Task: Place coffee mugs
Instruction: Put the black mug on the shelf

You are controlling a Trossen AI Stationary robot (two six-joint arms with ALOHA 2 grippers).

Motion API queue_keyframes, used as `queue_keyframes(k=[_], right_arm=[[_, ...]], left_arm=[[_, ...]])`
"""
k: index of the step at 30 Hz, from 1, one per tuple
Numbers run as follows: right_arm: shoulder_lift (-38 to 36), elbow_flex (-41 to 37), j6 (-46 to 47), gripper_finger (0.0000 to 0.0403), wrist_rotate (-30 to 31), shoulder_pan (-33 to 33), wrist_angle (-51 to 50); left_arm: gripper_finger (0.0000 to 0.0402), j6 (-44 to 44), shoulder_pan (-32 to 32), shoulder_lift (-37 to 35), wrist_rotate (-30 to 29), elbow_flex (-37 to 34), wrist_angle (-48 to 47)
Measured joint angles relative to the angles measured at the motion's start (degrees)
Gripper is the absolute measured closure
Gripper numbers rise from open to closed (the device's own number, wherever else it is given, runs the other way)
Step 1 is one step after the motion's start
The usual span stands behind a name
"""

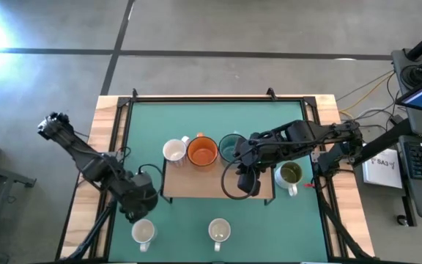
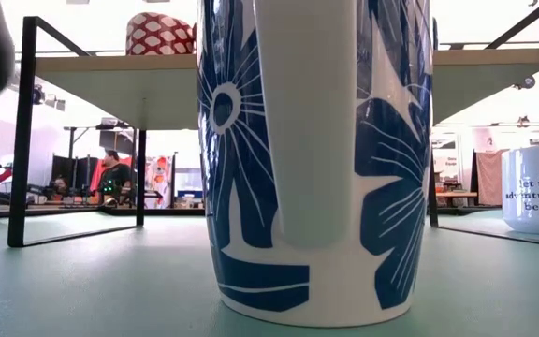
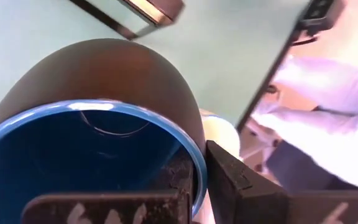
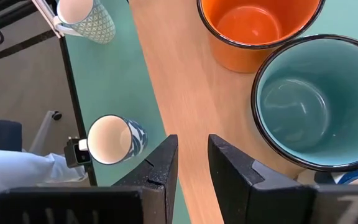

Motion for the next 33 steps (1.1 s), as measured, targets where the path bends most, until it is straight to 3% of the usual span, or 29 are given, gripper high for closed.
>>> queue_keyframes(k=[10,16,21,33], right_arm=[[-0.07,0.00,-0.41,0.0324,0.01,-0.01,-0.23],[-0.09,0.00,-0.50,0.0323,0.00,-0.01,-0.28],[-0.13,0.00,-0.47,0.0323,0.00,-0.01,-0.55],[-0.15,0.00,-0.49,0.0322,0.00,0.01,-5.13]], left_arm=[[0.0390,2.51,-1.23,9.00,5.00,14.05,-3.06],[0.0389,8.14,-1.23,17.44,6.86,25.79,-13.51],[0.0389,11.98,-1.22,22.24,3.00,34.48,-21.35],[0.0389,16.32,2.51,29.69,-3.31,47.75,-22.04]])
